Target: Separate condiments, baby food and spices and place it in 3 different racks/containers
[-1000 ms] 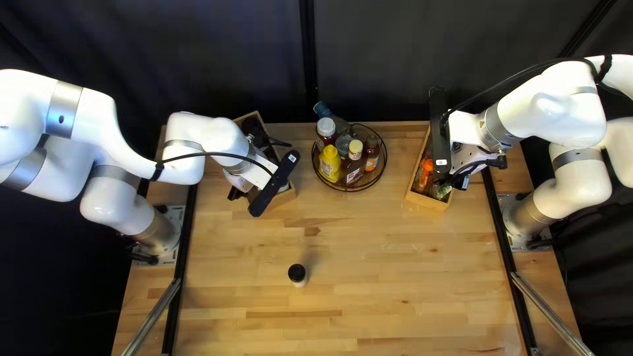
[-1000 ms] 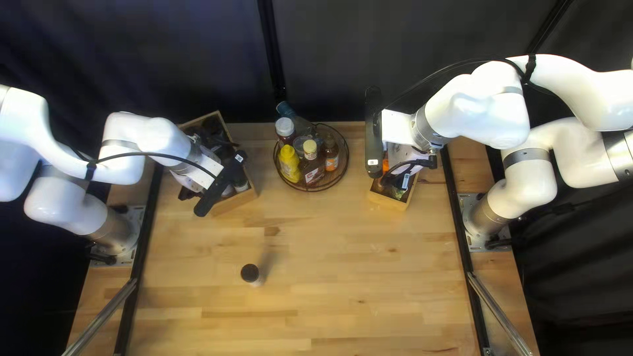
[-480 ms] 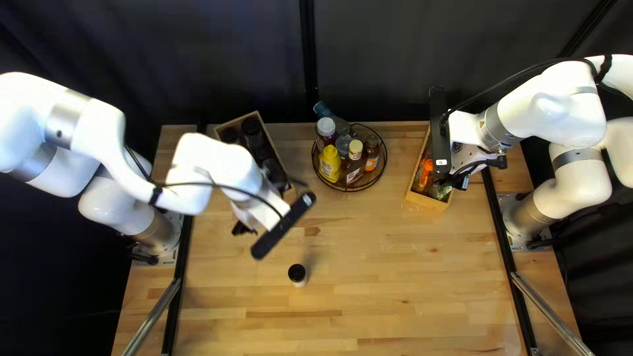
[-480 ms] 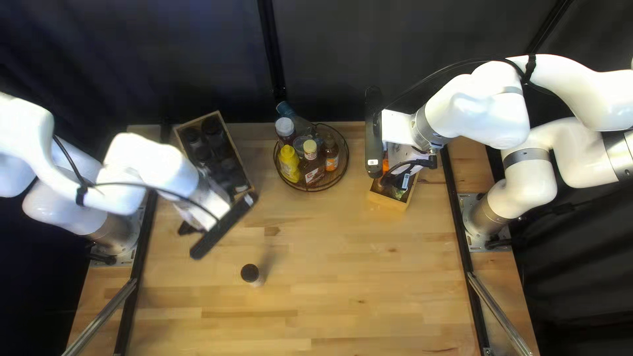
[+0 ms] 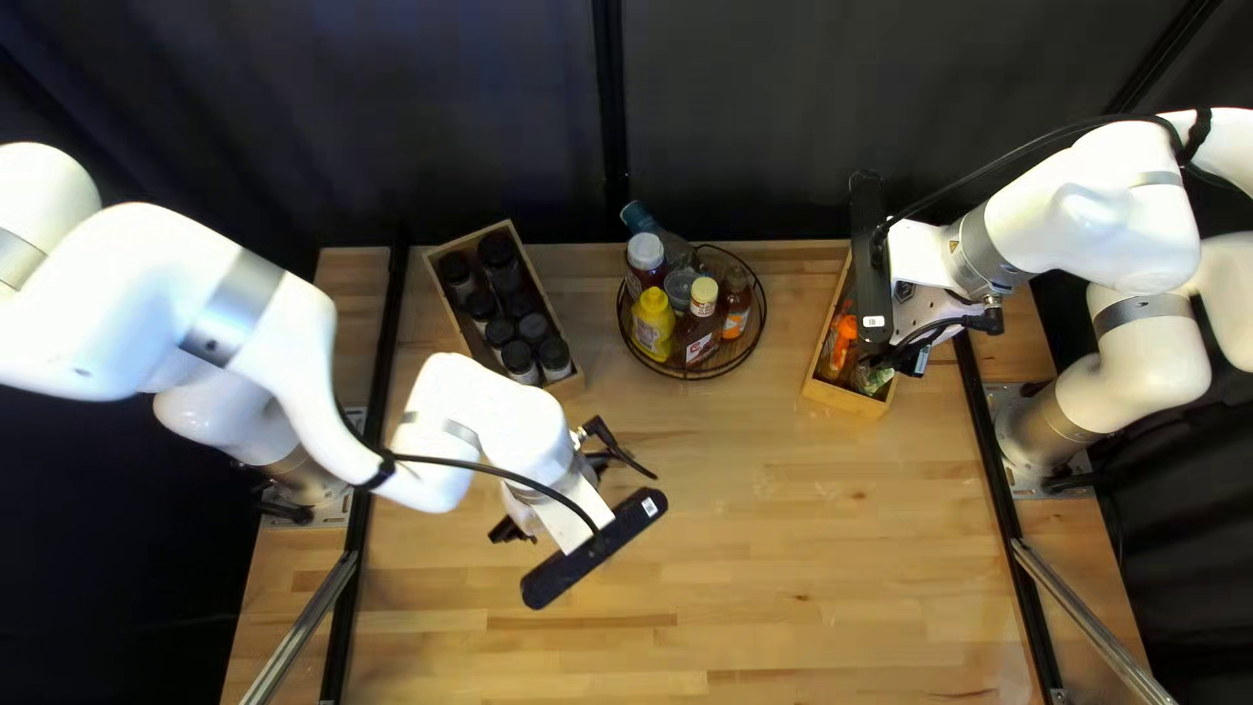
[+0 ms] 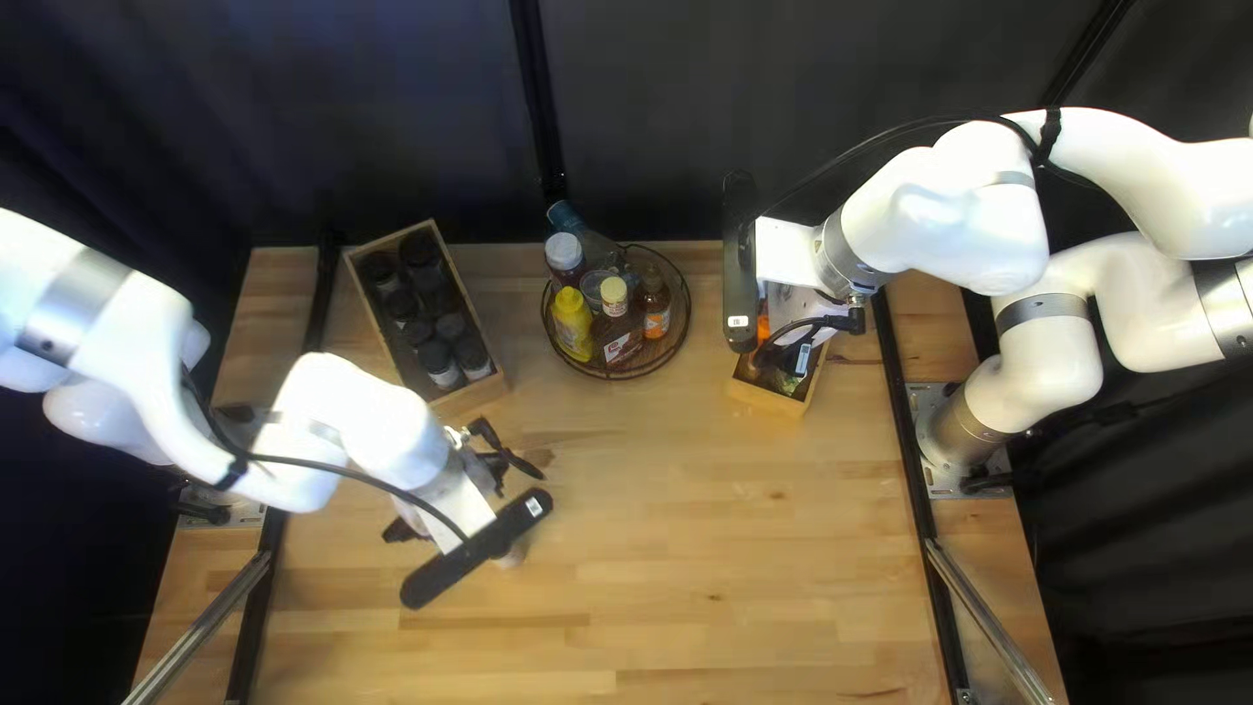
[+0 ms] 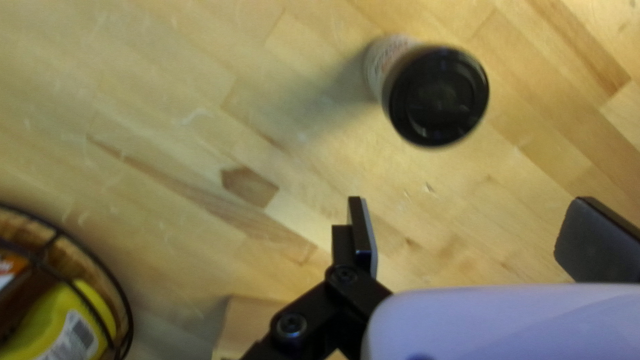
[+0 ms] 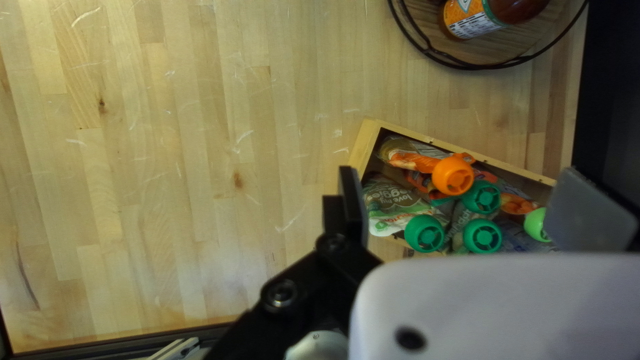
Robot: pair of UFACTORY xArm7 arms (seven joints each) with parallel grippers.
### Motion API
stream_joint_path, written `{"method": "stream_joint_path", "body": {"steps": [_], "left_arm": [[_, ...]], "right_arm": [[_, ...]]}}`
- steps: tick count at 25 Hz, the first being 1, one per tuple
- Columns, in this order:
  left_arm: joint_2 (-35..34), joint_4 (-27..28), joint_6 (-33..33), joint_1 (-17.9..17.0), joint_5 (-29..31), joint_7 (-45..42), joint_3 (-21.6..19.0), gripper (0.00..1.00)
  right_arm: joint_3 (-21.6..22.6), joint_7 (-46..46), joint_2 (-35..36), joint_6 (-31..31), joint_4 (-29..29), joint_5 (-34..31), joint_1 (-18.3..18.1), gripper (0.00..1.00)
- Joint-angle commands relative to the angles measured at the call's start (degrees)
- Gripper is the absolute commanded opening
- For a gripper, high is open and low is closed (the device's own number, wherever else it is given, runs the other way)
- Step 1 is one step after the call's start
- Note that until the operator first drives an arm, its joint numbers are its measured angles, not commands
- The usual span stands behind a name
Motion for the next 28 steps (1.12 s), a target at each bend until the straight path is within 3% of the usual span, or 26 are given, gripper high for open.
{"method": "stream_joint_path", "body": {"steps": [1,12,13,16,19,24,28], "left_arm": [[1.48,0.02,-2.10,-0.11,-0.84,0.10,-0.04,1.00],[7.88,4.39,-4.86,-1.06,-3.45,0.48,-1.13,1.00],[8.06,4.48,-4.87,-1.01,-3.52,0.64,-1.10,0.83],[7.91,4.54,-4.45,-1.00,-3.45,0.72,-1.07,0.09],[7.84,4.90,-3.82,-1.06,-3.11,0.50,-1.10,0.03],[5.02,4.75,-0.82,-1.11,-0.70,-1.65,-1.03,0.04],[-3.14,1.48,3.91,0.16,3.01,-4.92,-0.79,0.03]], "right_arm": [[0.00,0.00,0.00,0.00,0.00,0.00,0.00,1.00],[0.00,0.00,0.00,0.00,0.00,0.00,0.00,1.00],[0.00,0.00,0.00,0.00,0.00,0.00,0.00,1.00],[0.00,0.00,0.00,0.00,0.00,0.00,0.00,1.00],[0.00,0.00,0.00,0.00,0.00,0.00,0.00,1.00],[0.00,0.00,0.00,0.00,0.00,0.00,0.00,1.00],[0.00,0.00,0.00,0.00,0.00,0.00,0.00,1.00]]}}
